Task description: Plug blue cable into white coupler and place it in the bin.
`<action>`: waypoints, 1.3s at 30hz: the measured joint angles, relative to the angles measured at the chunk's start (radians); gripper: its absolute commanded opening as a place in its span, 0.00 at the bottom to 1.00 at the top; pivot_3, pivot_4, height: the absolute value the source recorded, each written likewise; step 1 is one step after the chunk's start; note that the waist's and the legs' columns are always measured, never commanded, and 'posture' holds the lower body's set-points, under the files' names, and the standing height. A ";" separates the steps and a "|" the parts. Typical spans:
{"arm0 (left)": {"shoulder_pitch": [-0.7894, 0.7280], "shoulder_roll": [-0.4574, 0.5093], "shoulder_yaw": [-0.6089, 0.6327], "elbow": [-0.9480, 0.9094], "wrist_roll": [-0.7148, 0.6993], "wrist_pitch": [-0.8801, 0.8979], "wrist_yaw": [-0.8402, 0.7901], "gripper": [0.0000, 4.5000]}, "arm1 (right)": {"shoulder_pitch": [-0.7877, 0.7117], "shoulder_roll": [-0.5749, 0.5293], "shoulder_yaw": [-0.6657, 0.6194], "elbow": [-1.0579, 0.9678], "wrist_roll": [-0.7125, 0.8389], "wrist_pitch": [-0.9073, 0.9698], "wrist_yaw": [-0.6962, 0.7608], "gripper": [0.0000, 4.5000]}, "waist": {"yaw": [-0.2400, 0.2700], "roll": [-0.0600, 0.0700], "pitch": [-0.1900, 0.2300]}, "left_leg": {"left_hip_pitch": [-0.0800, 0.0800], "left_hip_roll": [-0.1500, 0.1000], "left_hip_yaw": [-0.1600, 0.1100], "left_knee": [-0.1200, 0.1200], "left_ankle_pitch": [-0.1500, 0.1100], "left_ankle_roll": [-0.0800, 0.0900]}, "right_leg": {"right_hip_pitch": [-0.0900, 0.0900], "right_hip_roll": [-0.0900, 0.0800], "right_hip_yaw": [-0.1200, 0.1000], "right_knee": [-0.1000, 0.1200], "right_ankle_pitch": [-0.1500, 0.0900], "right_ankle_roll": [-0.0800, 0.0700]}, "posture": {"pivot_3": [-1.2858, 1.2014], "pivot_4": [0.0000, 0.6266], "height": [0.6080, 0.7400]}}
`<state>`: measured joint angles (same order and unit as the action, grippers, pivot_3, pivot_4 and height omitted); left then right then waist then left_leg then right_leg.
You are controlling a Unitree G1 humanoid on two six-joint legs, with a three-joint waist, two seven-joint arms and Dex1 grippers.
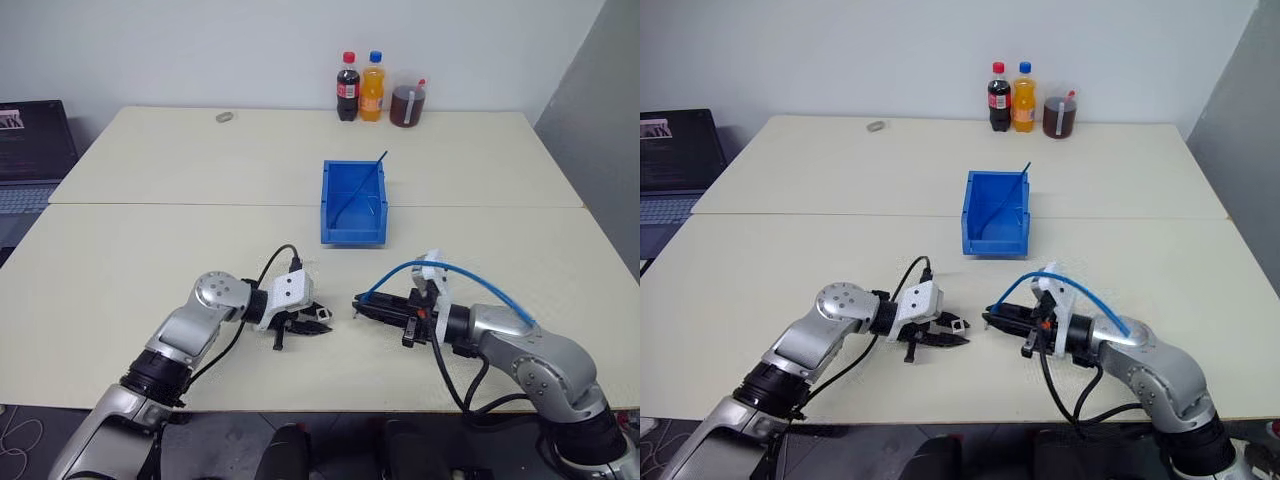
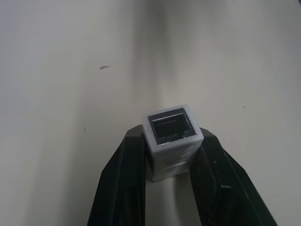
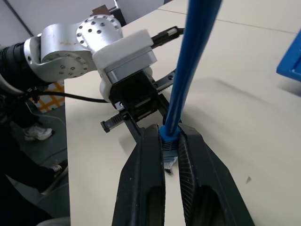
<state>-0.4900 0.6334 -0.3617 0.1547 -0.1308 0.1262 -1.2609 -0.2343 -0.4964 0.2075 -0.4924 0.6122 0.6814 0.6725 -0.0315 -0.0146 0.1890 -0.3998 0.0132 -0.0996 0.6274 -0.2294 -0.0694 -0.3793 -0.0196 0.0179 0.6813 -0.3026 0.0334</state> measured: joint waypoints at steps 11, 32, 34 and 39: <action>-0.006 -0.015 -0.003 0.041 0.020 -0.073 -0.038 0.21 | -0.132 0.084 0.160 0.185 -0.185 -0.183 0.118 0.02 | -0.001 0.000 -0.001 | 0.001 0.000 0.000 0.000 0.000 0.000 | 0.001 0.000 0.000 0.000 0.002 -0.003 | 0.52 0.24 1.00; 0.002 -0.015 0.001 0.040 0.020 -0.074 -0.045 0.21 | -0.179 0.146 0.216 0.363 -0.346 -0.343 0.201 0.02 | -0.001 0.000 -0.002 | 0.002 0.000 -0.001 0.000 0.000 0.000 | 0.001 0.000 0.000 0.001 0.002 -0.003 | 0.52 0.24 1.00; 0.004 -0.015 0.003 0.039 0.020 -0.074 -0.045 0.21 | -0.179 0.148 0.216 0.363 -0.347 -0.342 0.201 0.02 | -0.001 0.000 -0.002 | 0.002 0.000 -0.001 0.000 0.000 0.000 | 0.002 0.000 0.000 0.001 0.002 -0.003 | 0.52 0.24 1.00; 0.005 -0.014 0.003 0.039 0.020 -0.076 -0.045 0.21 | -0.178 0.148 0.216 0.364 -0.356 -0.349 0.209 0.02 | -0.001 0.000 -0.002 | 0.002 0.000 -0.001 0.000 0.000 0.000 | 0.002 0.000 0.000 0.001 0.002 -0.003 | 0.52 0.24 1.00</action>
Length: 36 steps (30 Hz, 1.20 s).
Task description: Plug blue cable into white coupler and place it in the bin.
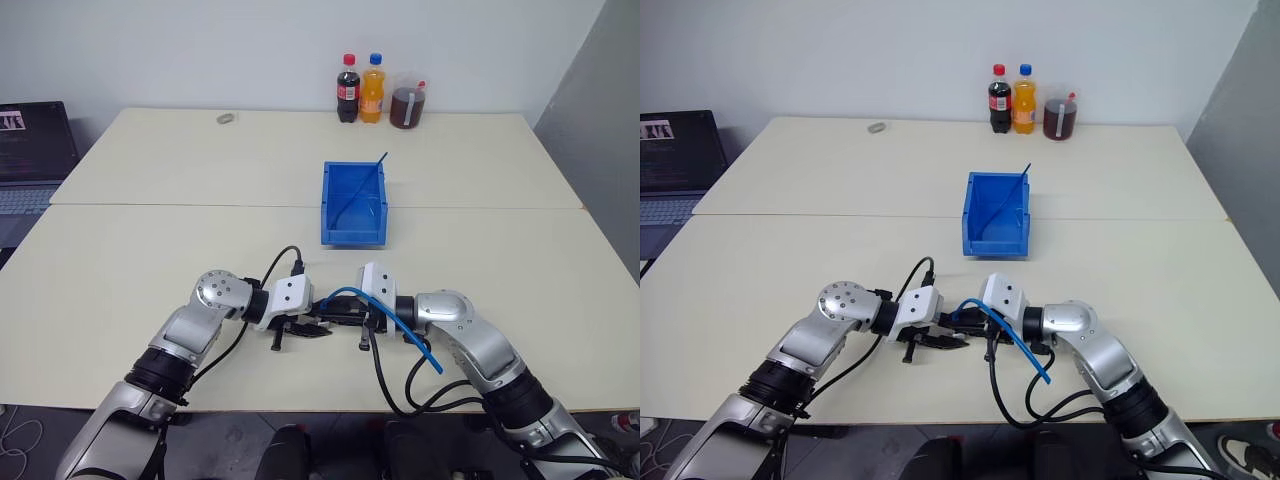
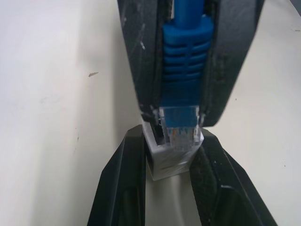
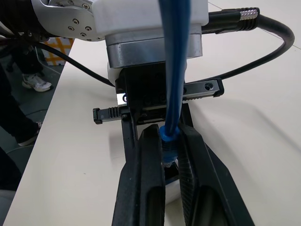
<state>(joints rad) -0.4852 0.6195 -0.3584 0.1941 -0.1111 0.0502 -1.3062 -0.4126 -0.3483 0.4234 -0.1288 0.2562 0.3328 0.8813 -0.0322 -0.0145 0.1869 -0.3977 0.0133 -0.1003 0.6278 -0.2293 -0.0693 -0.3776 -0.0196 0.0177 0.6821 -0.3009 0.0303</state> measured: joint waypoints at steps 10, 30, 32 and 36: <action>0.003 0.004 0.000 -0.001 0.000 -0.011 -0.007 0.21 | -0.002 -0.001 -0.007 0.018 -0.001 -0.019 0.033 0.02 | 0.000 0.000 0.000 | 0.000 0.000 0.000 0.000 0.000 0.000 | 0.000 0.000 0.000 0.000 0.000 0.000 | 0.52 0.24 1.00; 0.007 0.012 0.000 -0.005 0.000 -0.015 -0.020 0.21 | -0.008 -0.009 -0.050 0.012 0.033 0.037 0.056 0.02 | -0.003 0.000 0.000 | 0.001 0.000 0.000 0.000 0.000 0.000 | 0.000 0.000 0.000 0.000 0.000 0.000 | 0.52 0.24 1.00; 0.007 0.012 0.000 -0.005 0.000 -0.016 -0.020 0.21 | -0.013 -0.014 -0.046 0.012 0.029 0.036 0.063 0.02 | -0.003 0.000 0.000 | 0.001 0.000 0.000 0.000 0.000 0.000 | 0.000 0.000 0.000 0.000 0.000 0.000 | 0.52 0.24 1.00; 0.007 0.012 0.000 -0.004 0.000 -0.016 -0.020 0.21 | -0.014 -0.022 -0.029 0.012 0.006 0.016 0.080 0.02 | -0.003 0.000 0.000 | 0.001 0.000 0.000 0.000 0.000 0.000 | 0.000 0.000 0.000 0.001 0.000 0.000 | 0.52 0.24 1.00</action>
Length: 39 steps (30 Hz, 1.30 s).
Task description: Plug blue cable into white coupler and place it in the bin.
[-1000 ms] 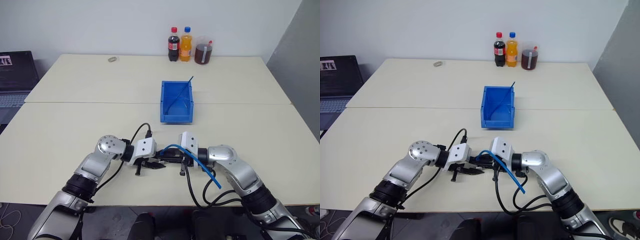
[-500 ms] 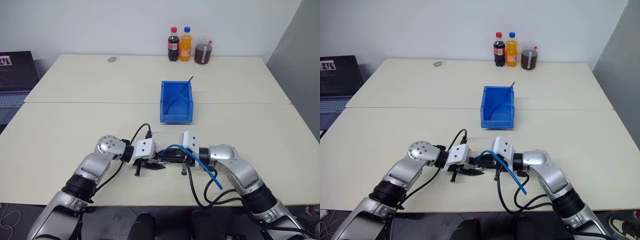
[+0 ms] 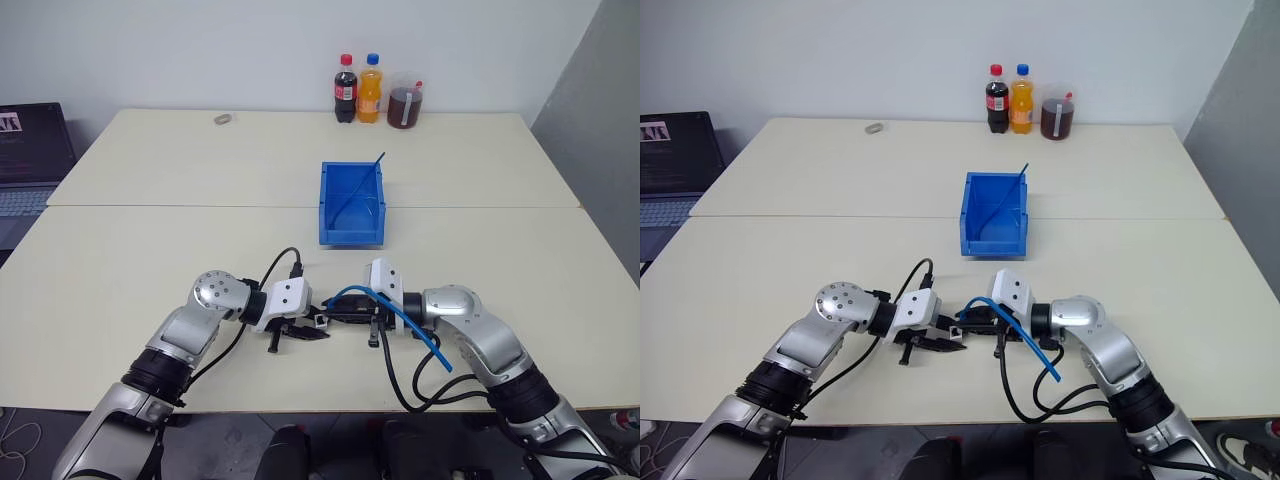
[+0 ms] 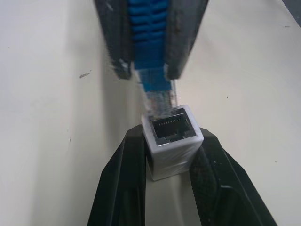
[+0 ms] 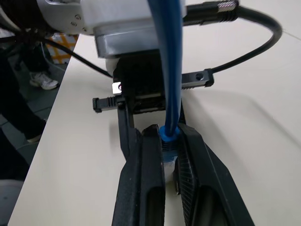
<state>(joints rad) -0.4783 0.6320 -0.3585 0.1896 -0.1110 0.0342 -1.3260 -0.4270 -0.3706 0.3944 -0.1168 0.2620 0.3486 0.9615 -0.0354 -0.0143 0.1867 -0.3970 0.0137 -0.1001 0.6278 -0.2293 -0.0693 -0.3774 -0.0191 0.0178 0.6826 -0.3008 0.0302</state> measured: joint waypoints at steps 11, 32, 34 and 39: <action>0.000 0.001 0.000 0.001 0.000 0.001 -0.001 0.21 | -0.027 0.001 0.032 0.017 -0.057 -0.056 0.018 0.02 | -0.001 0.000 0.000 | 0.001 0.000 0.000 0.000 0.000 0.000 | 0.001 0.000 0.000 0.000 0.000 0.000 | 0.52 0.24 1.00; 0.006 0.001 0.000 0.000 0.000 0.016 0.001 0.21 | -0.054 -0.005 0.070 0.043 -0.119 -0.117 0.050 0.02 | -0.004 0.000 -0.004 | 0.005 0.000 0.000 0.000 0.000 0.000 | 0.004 0.000 0.000 0.000 0.000 0.000 | 0.52 0.24 1.00; 0.006 0.001 0.000 0.000 0.000 0.020 0.001 0.21 | -0.055 -0.005 0.073 0.042 -0.125 -0.119 0.050 0.02 | -0.004 0.000 -0.005 | 0.005 0.000 0.000 0.000 0.000 0.000 | 0.005 0.000 0.000 0.000 0.000 0.000 | 0.52 0.24 1.00; 0.006 0.001 0.000 0.000 0.000 0.023 0.001 0.21 | -0.059 -0.001 0.081 0.043 -0.136 -0.121 0.050 0.02 | -0.005 0.001 -0.006 | 0.005 0.000 0.000 0.000 0.000 0.000 | 0.005 0.000 0.000 0.000 0.000 0.000 | 0.52 0.24 1.00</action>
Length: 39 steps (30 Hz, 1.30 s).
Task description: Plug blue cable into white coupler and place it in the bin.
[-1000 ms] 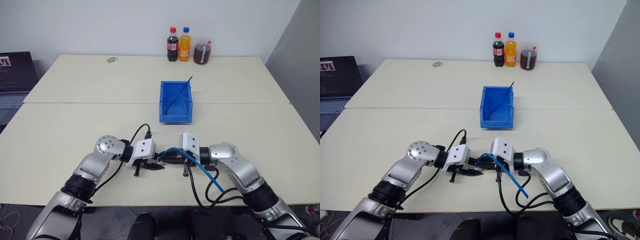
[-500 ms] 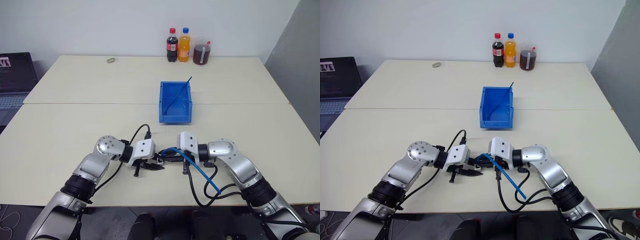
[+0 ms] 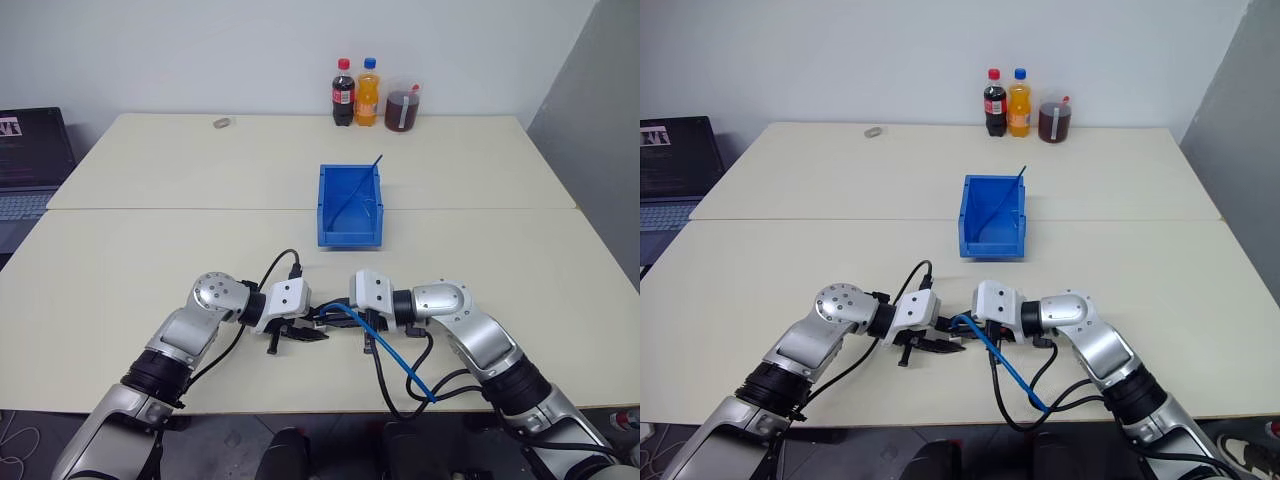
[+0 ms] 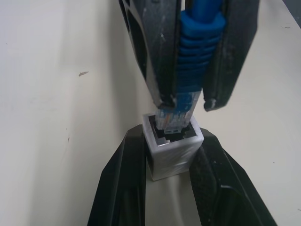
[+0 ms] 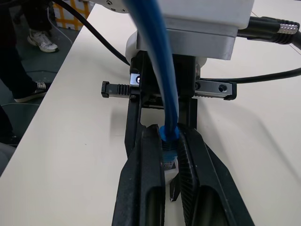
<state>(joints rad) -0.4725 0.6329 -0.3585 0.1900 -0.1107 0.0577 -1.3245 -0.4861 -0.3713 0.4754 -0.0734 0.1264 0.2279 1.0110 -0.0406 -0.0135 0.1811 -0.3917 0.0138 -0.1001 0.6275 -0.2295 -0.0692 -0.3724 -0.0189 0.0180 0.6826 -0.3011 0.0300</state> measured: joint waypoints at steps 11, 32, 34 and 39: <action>0.011 -0.003 -0.001 -0.003 0.002 0.000 0.005 0.21 | -0.025 -0.007 0.021 0.027 -0.023 0.024 0.030 0.02 | -0.001 0.002 -0.008 | 0.001 0.000 0.000 0.000 0.000 0.000 | 0.001 0.000 0.000 0.000 0.000 0.000 | 0.52 0.24 1.00; 0.034 -0.006 0.002 -0.016 0.022 0.000 0.016 0.21 | -0.038 0.000 0.037 0.036 -0.026 0.093 0.034 0.02 | -0.005 0.004 -0.021 | 0.007 0.000 0.001 -0.003 0.000 0.001 | 0.005 0.000 0.001 -0.001 -0.004 0.003 | 0.52 0.24 1.00; 0.041 -0.011 0.012 -0.021 0.021 -0.001 0.029 0.21 | -0.031 -0.001 0.022 0.019 -0.022 0.115 0.031 0.02 | -0.004 0.004 -0.021 | 0.007 0.000 0.001 -0.003 0.000 0.001 | 0.005 0.000 0.001 -0.001 -0.004 0.003 | 0.52 0.24 1.00; 0.055 -0.027 0.019 -0.022 0.018 -0.006 0.053 0.21 | -0.024 -0.011 0.016 0.006 -0.025 0.128 0.030 0.02 | 0.006 0.004 -0.021 | 0.007 0.000 0.001 -0.002 0.000 0.001 | 0.005 0.000 0.001 -0.001 -0.004 0.003 | 0.52 0.24 1.00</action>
<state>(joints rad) -0.4179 0.6056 -0.3391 0.1680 -0.0926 0.0513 -1.2718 -0.5105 -0.3826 0.4917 -0.0672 0.1016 0.3562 1.0415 -0.0344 -0.0094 0.1598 -0.3844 0.0134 -0.0990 0.6251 -0.2298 -0.0686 -0.3670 -0.0194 0.0191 0.6819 -0.3049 0.0330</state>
